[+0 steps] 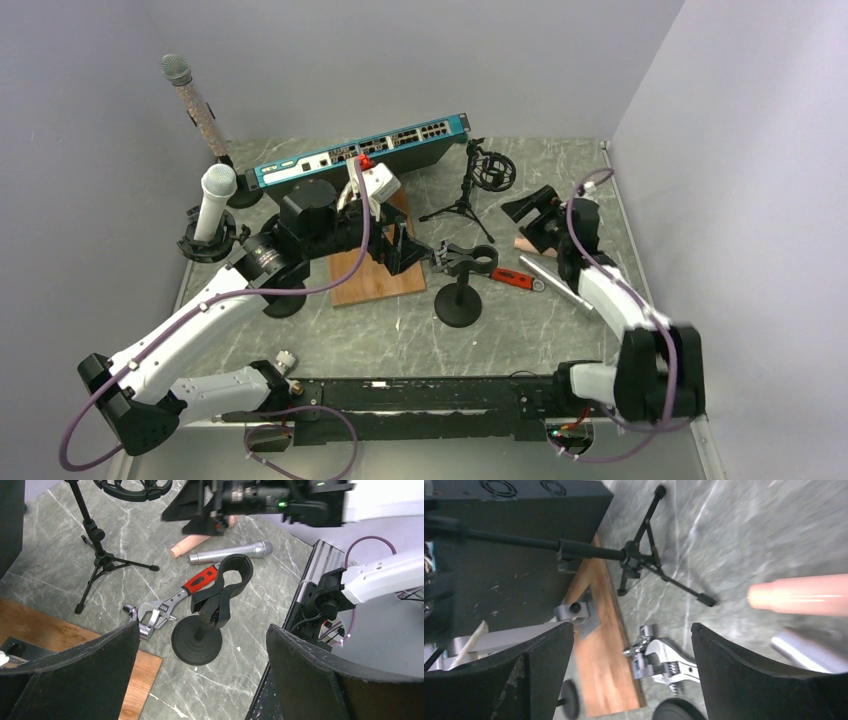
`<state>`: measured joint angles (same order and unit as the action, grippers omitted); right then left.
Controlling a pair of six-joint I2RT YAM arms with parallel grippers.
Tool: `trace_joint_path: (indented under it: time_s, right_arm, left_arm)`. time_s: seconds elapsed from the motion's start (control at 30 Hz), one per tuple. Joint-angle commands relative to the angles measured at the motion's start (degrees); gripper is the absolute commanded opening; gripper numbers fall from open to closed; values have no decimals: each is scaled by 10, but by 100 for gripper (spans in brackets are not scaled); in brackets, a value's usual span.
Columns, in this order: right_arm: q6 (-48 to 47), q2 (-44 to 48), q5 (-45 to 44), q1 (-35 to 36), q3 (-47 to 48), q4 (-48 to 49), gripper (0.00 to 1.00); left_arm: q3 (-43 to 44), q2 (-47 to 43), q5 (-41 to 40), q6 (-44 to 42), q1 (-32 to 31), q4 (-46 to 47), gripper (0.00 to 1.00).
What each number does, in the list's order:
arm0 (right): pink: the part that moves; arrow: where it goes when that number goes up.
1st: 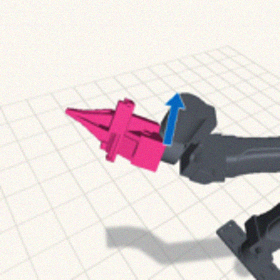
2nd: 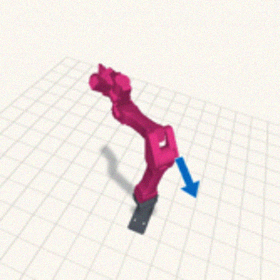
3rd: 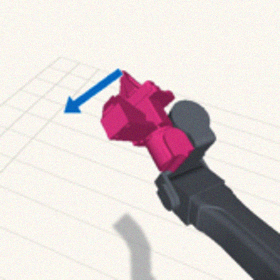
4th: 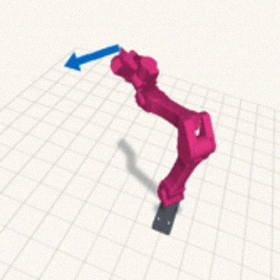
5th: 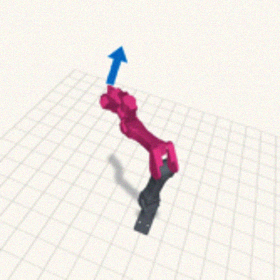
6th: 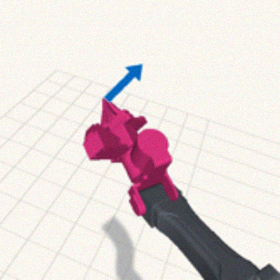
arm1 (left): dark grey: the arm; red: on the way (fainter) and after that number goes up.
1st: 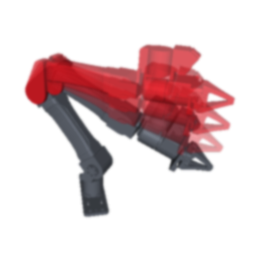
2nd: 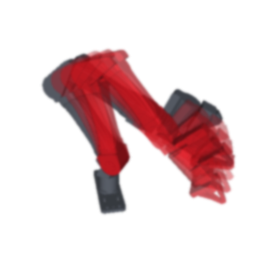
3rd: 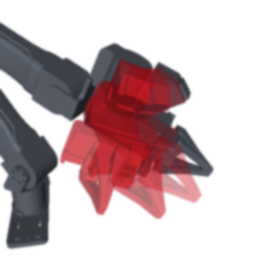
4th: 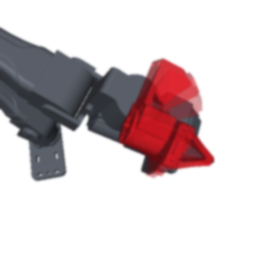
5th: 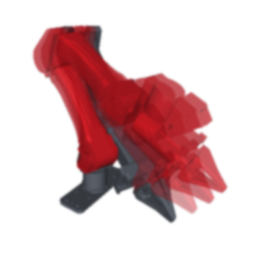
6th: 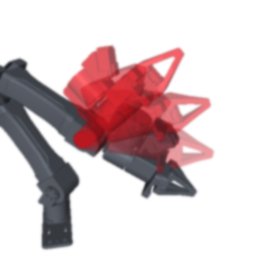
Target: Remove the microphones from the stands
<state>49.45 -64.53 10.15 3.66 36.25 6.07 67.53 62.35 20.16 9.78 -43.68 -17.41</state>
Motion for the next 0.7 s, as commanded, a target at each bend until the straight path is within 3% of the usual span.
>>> trace_joint_path:
  time_s: [0.0,0.23,0.37,0.47,0.67]
  right_arm:
    - [165,-138,171,10,3,244,90]
    - [370,-368,195,63,24,645,87]
    - [436,-461,170,79,50,781,80]
    - [444,-491,163,91,72,797,78]
    - [381,-466,108,91,68,726,77]
  left_arm:
    - [22,-7,16,6,3,18,99]
    - [22,-13,12,4,2,18,99]
    - [21,-13,10,2,2,17,99]
    - [22,-13,10,2,2,16,99]
    - [21,-12,19,6,2,20,99]
